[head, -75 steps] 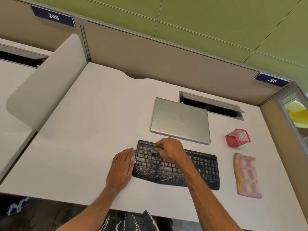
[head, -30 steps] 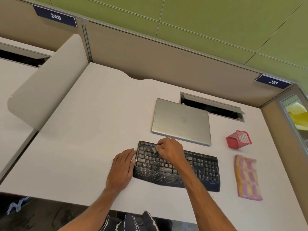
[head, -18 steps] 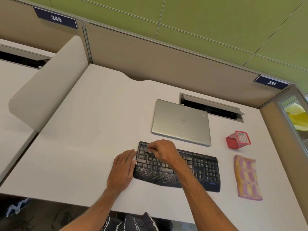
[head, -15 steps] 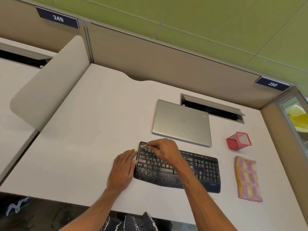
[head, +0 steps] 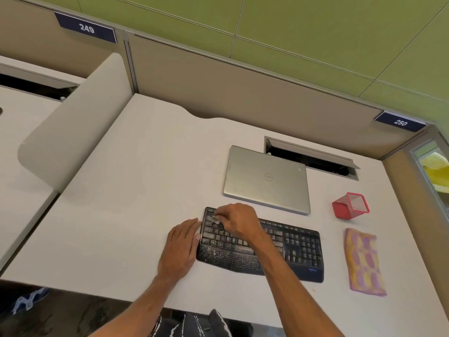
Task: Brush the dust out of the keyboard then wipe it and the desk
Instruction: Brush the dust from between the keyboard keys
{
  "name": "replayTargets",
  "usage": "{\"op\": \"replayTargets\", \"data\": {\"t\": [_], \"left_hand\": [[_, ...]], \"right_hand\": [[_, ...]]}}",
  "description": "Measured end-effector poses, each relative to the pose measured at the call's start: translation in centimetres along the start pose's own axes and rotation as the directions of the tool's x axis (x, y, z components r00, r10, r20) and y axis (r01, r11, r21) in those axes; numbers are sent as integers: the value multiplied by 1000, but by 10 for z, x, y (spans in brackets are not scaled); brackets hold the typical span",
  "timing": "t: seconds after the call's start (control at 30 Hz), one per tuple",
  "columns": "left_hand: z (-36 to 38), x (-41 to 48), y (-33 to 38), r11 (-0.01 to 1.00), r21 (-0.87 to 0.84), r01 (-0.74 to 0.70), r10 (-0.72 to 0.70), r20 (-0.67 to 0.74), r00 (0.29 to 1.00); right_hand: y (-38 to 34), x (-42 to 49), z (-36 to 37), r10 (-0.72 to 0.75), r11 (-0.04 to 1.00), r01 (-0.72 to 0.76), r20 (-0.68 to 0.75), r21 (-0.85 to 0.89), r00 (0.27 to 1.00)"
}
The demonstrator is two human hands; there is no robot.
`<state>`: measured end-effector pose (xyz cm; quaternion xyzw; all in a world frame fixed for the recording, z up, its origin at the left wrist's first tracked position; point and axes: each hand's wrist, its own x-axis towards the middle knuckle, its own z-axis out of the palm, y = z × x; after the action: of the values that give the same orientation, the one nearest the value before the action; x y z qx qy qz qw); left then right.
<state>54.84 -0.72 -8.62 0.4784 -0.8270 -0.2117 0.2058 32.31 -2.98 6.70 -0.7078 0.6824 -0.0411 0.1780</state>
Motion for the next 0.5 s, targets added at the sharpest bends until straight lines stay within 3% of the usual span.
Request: {"op": "replayTargets", "data": {"t": [0.17, 0.4, 0.5], "left_hand": [[0, -1, -1, 1000, 8, -6, 6, 16, 1000], [2, -4, -3, 999, 42, -27, 25, 54, 998], [3, -5, -3, 999, 48, -26, 23, 59, 998]], "right_hand": [[4, -3, -2, 242, 967, -225, -162, 115, 957], [-1, -6, 5, 293, 943, -283, -33, 173, 956], [-2, -5, 3, 334, 921, -308, -78, 239, 939]]}}
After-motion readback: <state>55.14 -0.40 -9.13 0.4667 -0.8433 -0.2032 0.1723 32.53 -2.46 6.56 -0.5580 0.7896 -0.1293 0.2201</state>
